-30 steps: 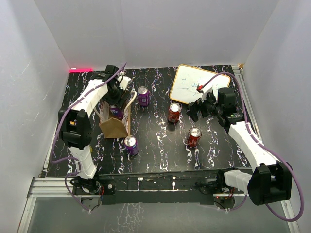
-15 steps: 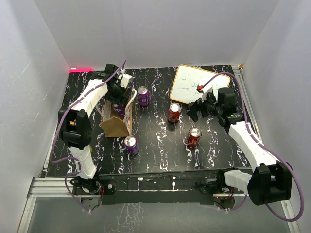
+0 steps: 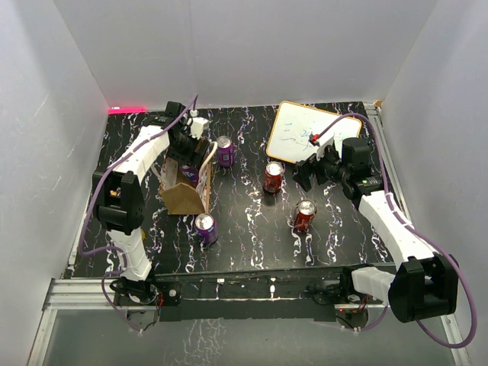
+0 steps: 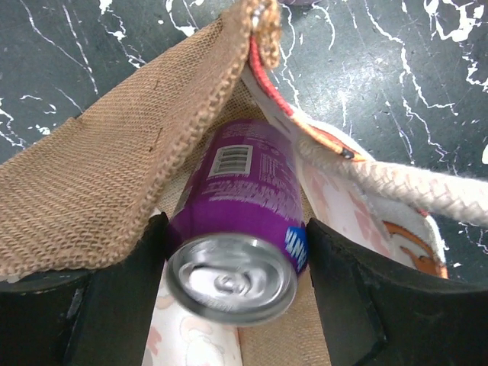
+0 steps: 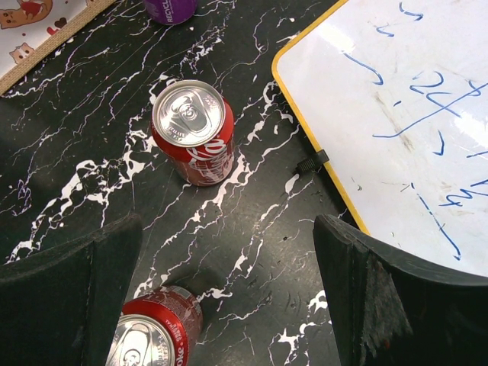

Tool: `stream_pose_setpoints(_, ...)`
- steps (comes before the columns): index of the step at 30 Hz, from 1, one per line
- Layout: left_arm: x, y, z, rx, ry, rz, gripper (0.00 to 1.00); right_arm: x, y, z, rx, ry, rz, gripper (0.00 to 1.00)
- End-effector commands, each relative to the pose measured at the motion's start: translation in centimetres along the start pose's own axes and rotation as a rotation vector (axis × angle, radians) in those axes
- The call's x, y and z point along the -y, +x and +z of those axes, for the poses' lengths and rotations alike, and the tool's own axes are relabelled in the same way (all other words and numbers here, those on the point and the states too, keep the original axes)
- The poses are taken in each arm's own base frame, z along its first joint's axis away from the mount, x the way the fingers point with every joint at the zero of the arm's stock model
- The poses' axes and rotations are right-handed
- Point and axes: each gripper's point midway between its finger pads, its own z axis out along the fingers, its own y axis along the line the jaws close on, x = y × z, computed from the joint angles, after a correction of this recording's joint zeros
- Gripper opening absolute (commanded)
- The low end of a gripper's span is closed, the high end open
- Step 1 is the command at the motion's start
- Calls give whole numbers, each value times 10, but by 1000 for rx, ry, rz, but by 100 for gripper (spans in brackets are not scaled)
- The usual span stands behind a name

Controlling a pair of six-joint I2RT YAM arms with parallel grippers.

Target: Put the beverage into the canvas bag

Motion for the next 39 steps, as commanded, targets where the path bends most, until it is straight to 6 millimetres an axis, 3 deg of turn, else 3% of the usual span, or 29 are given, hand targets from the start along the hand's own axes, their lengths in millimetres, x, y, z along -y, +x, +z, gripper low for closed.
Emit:
stream_pose_setpoints(1,6,-6,0,30,37,-4,72,3,-17,-3,66,9,-25,98)
stream_pose_setpoints(7,8,-8,0,39,49,-9,82,3,-17,-3,66,8,-26,98)
stream_pose_setpoints(14,10,-17,-12,79,49,-3,84,3,-18,-2,68,5,-27,98)
stream_pose_setpoints(18,2,-35,-39,151,-13,21,86,3,-18,-2,67,4,-26,98)
stream_pose_setpoints(25,-7,-63,-104,342,-145,56,94,3,-20,-3,67,5,-25,98)
stream_pose_setpoints(29,8,-72,-135,454,-113,77,96,3,-19,-1,64,1,-22,98)
stream_pose_setpoints(34,30,-94,-158,576,-20,90,96,4,-20,-1,64,-1,-19,98)
stream_pose_setpoints(39,50,-117,-151,582,0,131,95,5,-20,-4,69,5,-19,98)
